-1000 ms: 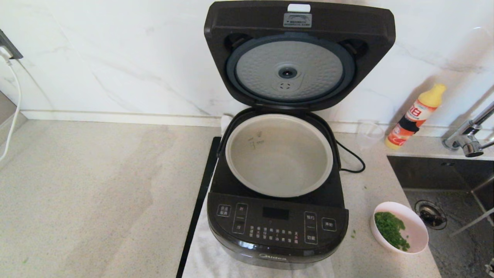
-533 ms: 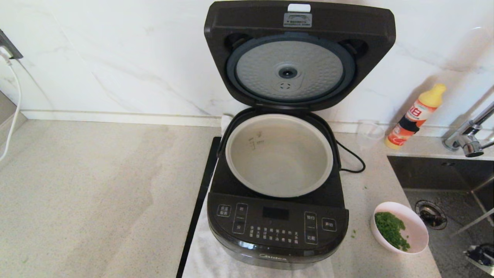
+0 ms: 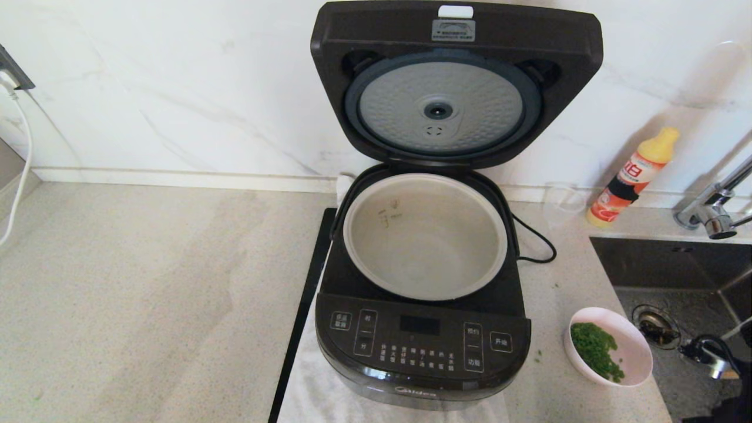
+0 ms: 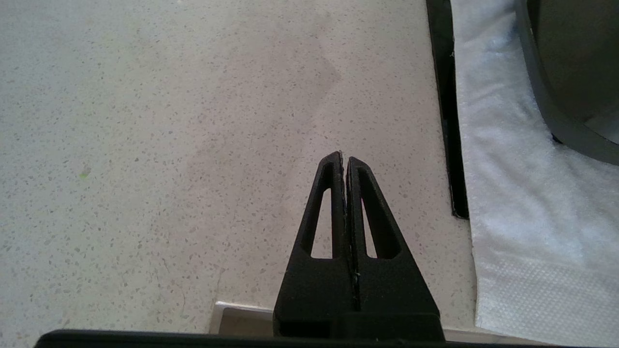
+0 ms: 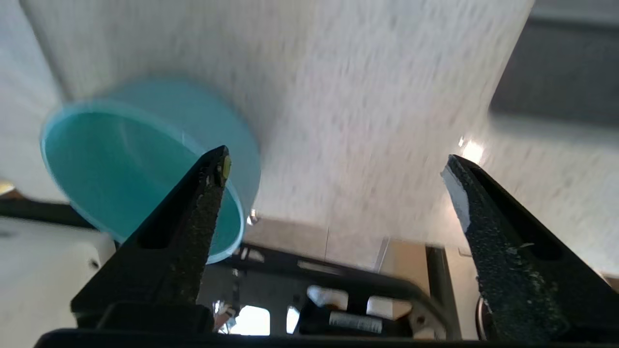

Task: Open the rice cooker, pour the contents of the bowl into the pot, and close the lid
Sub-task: Fill a bowl with water from the tap

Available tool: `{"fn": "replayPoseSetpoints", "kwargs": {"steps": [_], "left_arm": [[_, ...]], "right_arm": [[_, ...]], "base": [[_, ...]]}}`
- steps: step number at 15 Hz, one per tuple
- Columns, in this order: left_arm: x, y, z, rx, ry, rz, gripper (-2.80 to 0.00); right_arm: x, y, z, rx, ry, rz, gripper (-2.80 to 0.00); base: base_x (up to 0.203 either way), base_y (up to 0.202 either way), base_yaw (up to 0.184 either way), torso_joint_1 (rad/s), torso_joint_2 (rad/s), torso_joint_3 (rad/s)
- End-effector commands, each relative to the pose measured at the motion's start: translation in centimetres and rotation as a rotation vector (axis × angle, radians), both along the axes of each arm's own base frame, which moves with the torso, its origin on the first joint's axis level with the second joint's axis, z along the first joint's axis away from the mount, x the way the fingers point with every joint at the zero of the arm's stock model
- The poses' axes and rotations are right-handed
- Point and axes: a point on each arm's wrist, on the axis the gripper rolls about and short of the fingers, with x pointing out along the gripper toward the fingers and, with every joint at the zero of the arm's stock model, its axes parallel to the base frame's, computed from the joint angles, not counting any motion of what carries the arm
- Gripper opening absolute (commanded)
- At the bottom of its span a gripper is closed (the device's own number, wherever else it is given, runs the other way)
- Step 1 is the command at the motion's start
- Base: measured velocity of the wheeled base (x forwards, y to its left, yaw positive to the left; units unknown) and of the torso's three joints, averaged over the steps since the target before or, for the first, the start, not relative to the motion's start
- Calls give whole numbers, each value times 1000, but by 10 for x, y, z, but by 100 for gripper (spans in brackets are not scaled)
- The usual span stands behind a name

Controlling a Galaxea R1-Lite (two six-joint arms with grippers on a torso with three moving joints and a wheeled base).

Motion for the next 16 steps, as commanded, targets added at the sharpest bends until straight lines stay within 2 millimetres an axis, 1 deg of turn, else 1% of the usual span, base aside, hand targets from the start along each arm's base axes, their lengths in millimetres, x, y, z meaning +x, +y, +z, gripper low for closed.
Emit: {"fn": "replayPoseSetpoints", "kwargs": {"steps": [1, 6, 8, 13, 16], "left_arm": [[0, 0, 0, -1, -3, 0, -280], [0, 0, 0, -1, -2, 0, -280], [0, 0, 0, -1, -1, 0, -280], [0, 0, 0, -1, -3, 1, -280], [0, 0, 0, 1, -3, -1, -280]], "right_arm": [[10, -2, -2, 6, 21, -4, 0], [32, -7, 5, 14, -3, -47, 0], [39, -10, 5, 11, -3, -63, 0], [61, -24, 3, -2, -3, -115, 0], [69, -27, 5, 10, -12, -143, 0]], "base": [[0, 0, 0, 0, 0, 0], [0, 0, 0, 0, 0, 0], [0, 0, 0, 0, 0, 0], [0, 0, 0, 0, 0, 0], [0, 0, 0, 0, 0, 0]]}}
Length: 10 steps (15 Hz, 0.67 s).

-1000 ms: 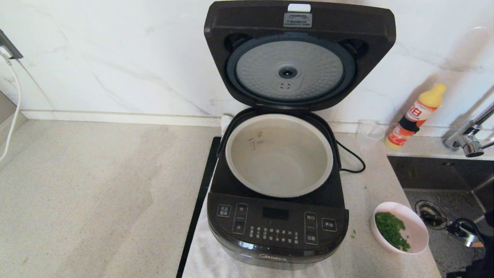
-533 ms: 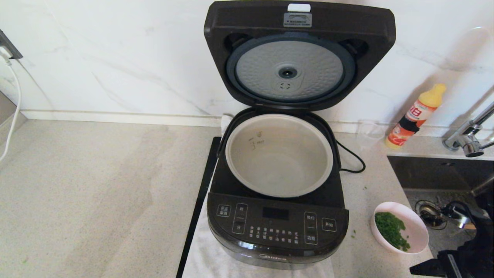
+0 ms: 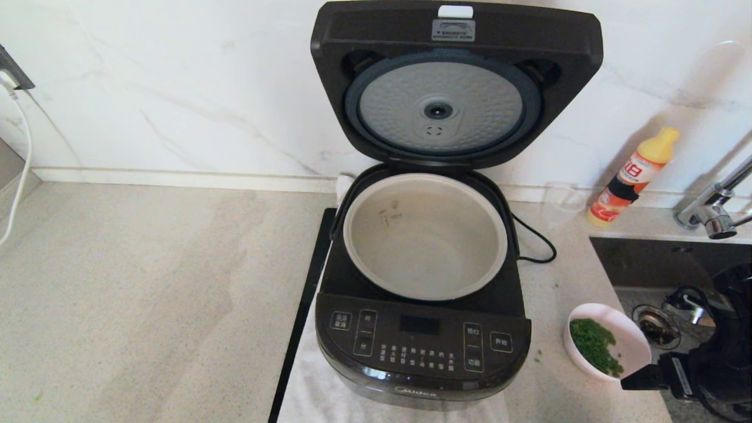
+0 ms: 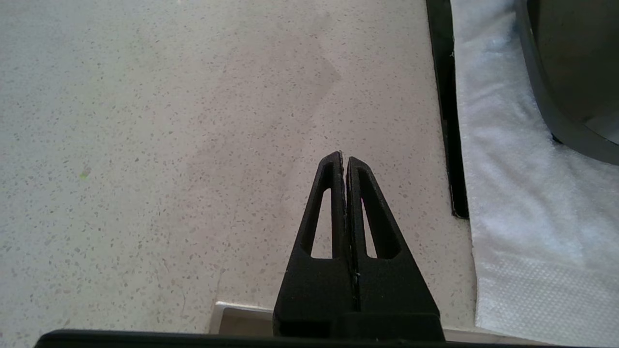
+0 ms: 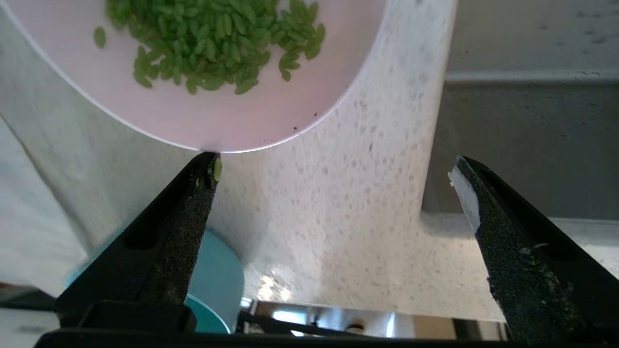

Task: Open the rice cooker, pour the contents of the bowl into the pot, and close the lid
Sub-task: Fill a bowl with water from the tap

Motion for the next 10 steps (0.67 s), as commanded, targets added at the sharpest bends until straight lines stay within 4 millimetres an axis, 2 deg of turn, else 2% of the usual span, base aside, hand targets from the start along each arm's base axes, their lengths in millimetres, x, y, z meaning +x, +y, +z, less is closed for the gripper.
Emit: {"fn": "replayPoseSetpoints", "kwargs": {"steps": [1, 4, 7, 10], "left_arm": [[0, 0, 0, 0, -3, 0, -280], [0, 0, 0, 0, -3, 2, -280], [0, 0, 0, 0, -3, 0, -280], [0, 0, 0, 0, -3, 0, -280]], "right_arm": [[8, -3, -2, 10, 9, -13, 0], [11, -3, 3, 17, -11, -22, 0], [4, -1, 21, 38, -55, -17, 0], [17, -3, 38, 81, -81, -22, 0]], "base": [[0, 0, 0, 0, 0, 0], [0, 0, 0, 0, 0, 0], [0, 0, 0, 0, 0, 0], [0, 0, 0, 0, 0, 0]]}}
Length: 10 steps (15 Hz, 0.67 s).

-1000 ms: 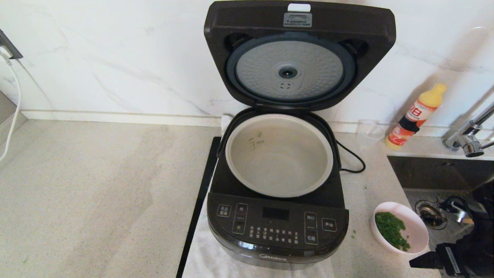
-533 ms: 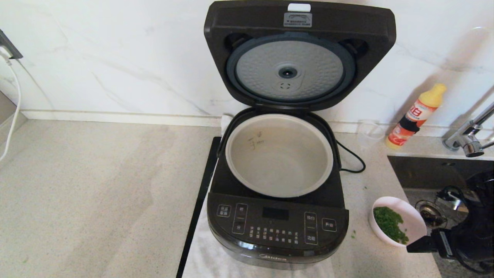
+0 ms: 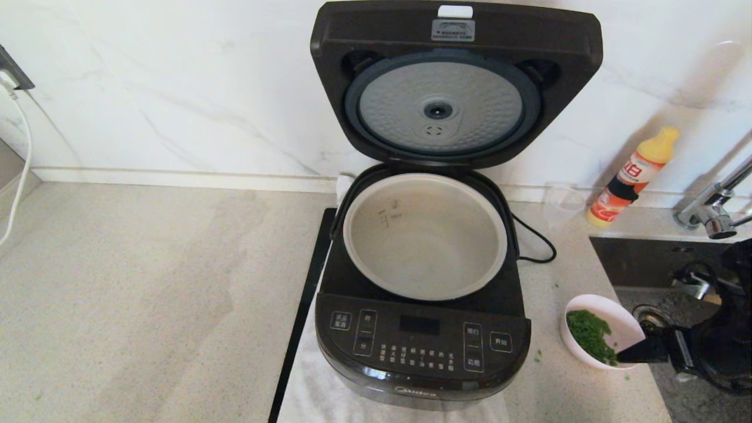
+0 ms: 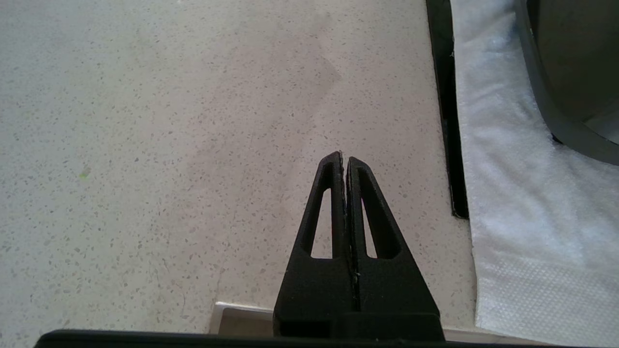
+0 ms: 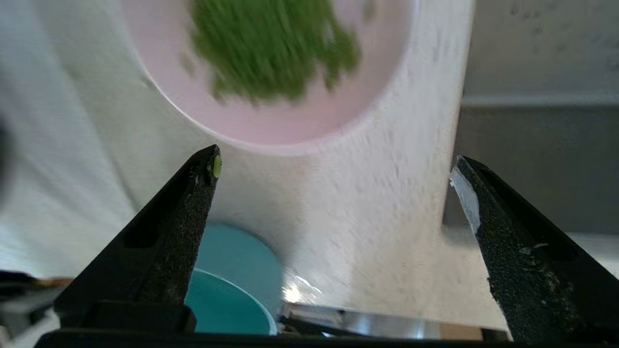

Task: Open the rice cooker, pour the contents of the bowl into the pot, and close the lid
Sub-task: Fill a bowl with water from the tap

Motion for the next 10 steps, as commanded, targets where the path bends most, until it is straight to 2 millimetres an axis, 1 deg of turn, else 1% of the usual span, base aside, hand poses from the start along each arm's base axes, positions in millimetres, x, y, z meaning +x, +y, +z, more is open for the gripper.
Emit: {"fn": "replayPoseSetpoints", "kwargs": {"steps": [1, 5, 10], "left_arm": [[0, 0, 0, -1, -2, 0, -280], [0, 0, 0, -1, -2, 0, -280], [0, 0, 0, -1, -2, 0, -280]], "right_arm": [[15, -3, 6, 9, -17, -13, 0], [34, -10, -7, 12, 25, -30, 0], [46, -35, -23, 5, 22, -101, 0]], "base": [[0, 0, 0, 0, 0, 0], [0, 0, 0, 0, 0, 0], [0, 0, 0, 0, 0, 0]]}}
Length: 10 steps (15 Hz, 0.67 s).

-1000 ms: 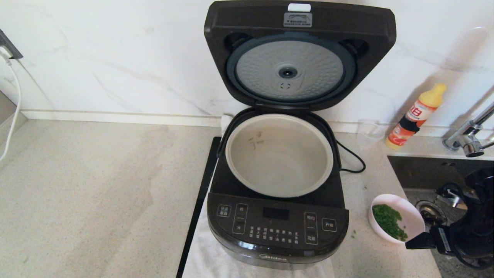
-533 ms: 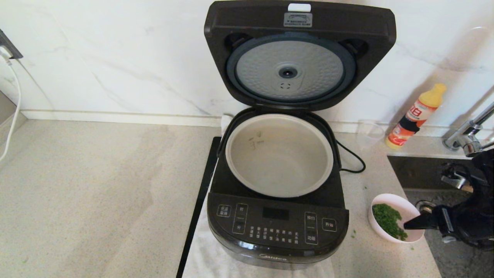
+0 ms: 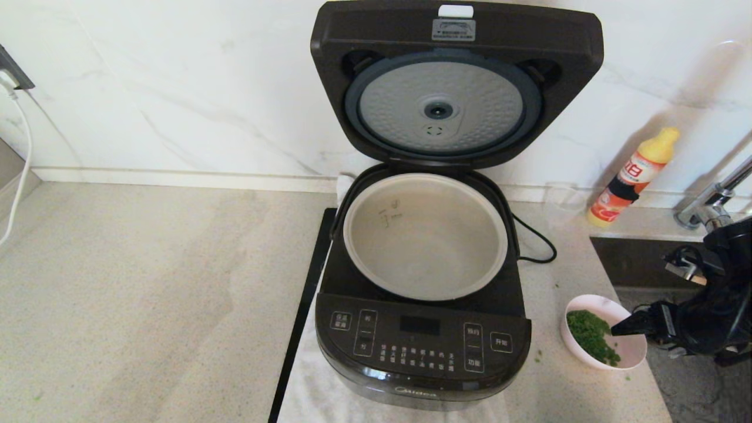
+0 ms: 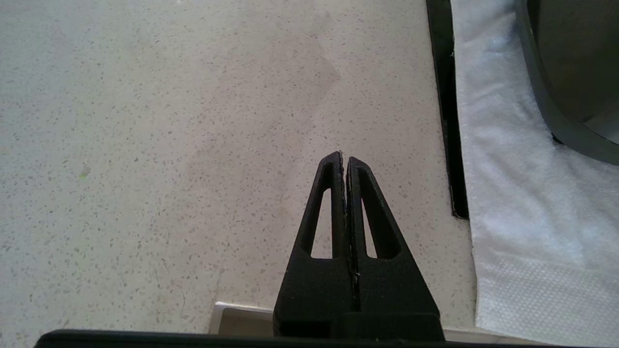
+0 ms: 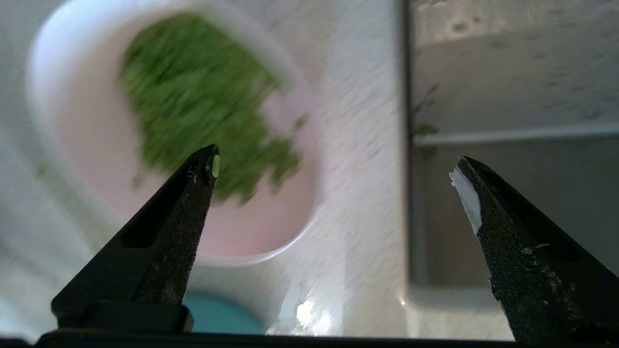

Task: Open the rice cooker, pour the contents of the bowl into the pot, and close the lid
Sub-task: Fill a bowl with water from the tap

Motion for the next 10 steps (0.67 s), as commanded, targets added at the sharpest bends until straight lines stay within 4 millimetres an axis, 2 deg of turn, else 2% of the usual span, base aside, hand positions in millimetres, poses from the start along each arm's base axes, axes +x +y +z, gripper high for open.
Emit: {"fn": "replayPoseSetpoints", "kwargs": {"steps": [1, 10], "left_arm": [[0, 0, 0, 0, -2, 2, -280], [0, 0, 0, 0, -2, 0, -280]], "right_arm": [[5, -8, -10, 9, 24, -19, 0], [8, -6, -28, 22, 75, -9, 0]], "base": [[0, 0, 0, 0, 0, 0], [0, 0, 0, 0, 0, 0]]}}
